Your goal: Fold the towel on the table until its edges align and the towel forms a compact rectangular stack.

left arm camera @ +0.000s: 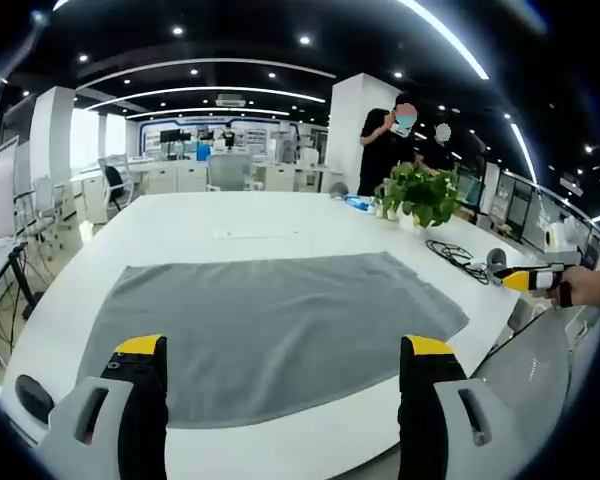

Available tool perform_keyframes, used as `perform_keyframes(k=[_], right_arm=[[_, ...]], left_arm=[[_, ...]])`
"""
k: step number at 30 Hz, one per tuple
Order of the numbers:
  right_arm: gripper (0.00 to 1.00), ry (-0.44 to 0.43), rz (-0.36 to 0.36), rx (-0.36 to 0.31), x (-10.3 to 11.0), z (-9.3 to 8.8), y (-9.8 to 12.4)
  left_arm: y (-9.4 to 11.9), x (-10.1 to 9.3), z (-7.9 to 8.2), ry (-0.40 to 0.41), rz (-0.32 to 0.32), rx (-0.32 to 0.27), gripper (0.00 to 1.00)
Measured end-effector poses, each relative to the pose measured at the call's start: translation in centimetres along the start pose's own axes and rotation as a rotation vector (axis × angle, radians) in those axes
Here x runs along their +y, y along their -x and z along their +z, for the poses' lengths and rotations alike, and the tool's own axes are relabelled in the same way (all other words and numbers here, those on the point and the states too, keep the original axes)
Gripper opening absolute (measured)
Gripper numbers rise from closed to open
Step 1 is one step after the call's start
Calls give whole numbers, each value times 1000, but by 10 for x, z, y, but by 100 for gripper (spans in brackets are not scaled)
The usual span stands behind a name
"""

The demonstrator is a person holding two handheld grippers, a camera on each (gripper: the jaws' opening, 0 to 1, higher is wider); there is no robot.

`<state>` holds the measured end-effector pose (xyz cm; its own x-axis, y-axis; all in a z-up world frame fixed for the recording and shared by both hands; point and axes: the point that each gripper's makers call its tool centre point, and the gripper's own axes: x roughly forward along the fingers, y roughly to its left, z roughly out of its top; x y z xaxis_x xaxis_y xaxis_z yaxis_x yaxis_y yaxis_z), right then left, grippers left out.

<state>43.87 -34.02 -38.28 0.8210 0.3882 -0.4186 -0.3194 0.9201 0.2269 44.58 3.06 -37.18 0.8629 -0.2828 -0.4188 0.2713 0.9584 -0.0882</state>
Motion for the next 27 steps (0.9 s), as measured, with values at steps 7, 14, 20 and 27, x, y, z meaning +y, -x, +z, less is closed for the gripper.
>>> perform_keyframes(k=[7,14,20,27], right_arm=[[79,-17,2,-6,1,1,2],[78,-15,-3,3,0,-1,2],[77,-22,-3,-1,-1,-1,1],[77,-29,-7,3,-2,-2,2]], left_arm=[[-1,-3,-5,-1,-13,19,100],[0,-8,-5,-5,-16,20,100],[1,-7,-4,-4,-14,19,100],[0,-4,-6,-3,-14,25,100]])
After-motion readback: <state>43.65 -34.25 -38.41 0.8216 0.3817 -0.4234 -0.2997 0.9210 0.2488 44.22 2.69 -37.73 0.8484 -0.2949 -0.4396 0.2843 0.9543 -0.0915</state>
